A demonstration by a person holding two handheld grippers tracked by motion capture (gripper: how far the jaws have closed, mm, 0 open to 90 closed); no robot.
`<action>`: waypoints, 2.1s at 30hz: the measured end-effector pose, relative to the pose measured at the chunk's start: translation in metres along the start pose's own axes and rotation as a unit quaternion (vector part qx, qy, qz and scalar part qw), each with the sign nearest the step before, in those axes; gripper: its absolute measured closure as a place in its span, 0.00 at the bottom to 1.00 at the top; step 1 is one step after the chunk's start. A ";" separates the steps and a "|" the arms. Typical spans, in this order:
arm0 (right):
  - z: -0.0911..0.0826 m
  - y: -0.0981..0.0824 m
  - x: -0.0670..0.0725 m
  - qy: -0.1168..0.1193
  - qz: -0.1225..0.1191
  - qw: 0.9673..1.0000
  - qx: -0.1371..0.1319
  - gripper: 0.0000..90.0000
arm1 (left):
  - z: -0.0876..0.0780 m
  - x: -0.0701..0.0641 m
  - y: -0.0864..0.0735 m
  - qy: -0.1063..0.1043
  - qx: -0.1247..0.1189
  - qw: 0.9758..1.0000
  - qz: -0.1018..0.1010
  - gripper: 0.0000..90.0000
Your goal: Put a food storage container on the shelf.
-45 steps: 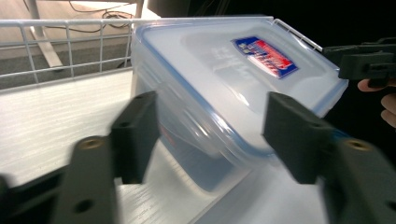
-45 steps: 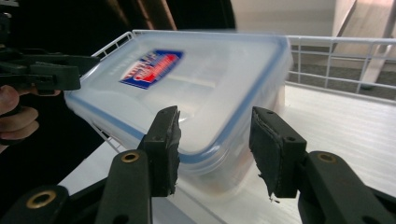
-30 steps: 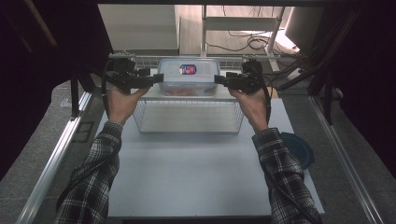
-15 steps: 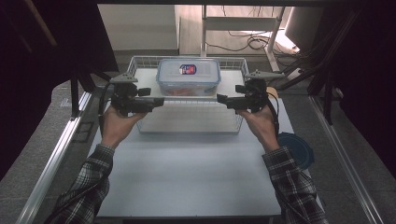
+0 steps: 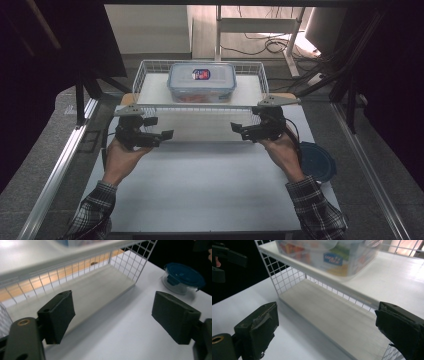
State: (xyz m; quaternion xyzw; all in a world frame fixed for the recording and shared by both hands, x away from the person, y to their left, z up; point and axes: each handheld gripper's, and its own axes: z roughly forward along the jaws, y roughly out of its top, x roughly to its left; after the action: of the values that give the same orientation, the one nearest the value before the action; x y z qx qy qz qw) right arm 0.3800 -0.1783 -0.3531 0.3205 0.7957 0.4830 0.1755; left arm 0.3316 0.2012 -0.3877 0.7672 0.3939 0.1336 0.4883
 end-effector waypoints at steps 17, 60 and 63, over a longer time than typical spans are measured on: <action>-0.014 -0.048 0.017 -0.003 -0.014 1.000 0.005 0.03 | 0.005 -0.027 -0.055 0.003 0.019 1.000 -0.002 0.07; -0.022 -0.165 0.048 0.001 0.004 0.999 0.053 0.03 | -0.004 -0.045 -0.161 0.049 0.018 0.998 0.025 0.01; -0.022 -0.165 0.046 -0.003 0.007 0.998 0.056 0.03 | -0.003 -0.046 -0.161 0.050 0.021 0.998 0.027 0.01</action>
State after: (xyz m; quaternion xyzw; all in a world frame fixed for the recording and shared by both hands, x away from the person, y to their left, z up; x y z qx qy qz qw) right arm 0.2772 -0.2152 -0.4872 0.3367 0.8190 0.4376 0.1559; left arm 0.2238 0.2038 -0.5160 0.7799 0.3997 0.1766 0.4482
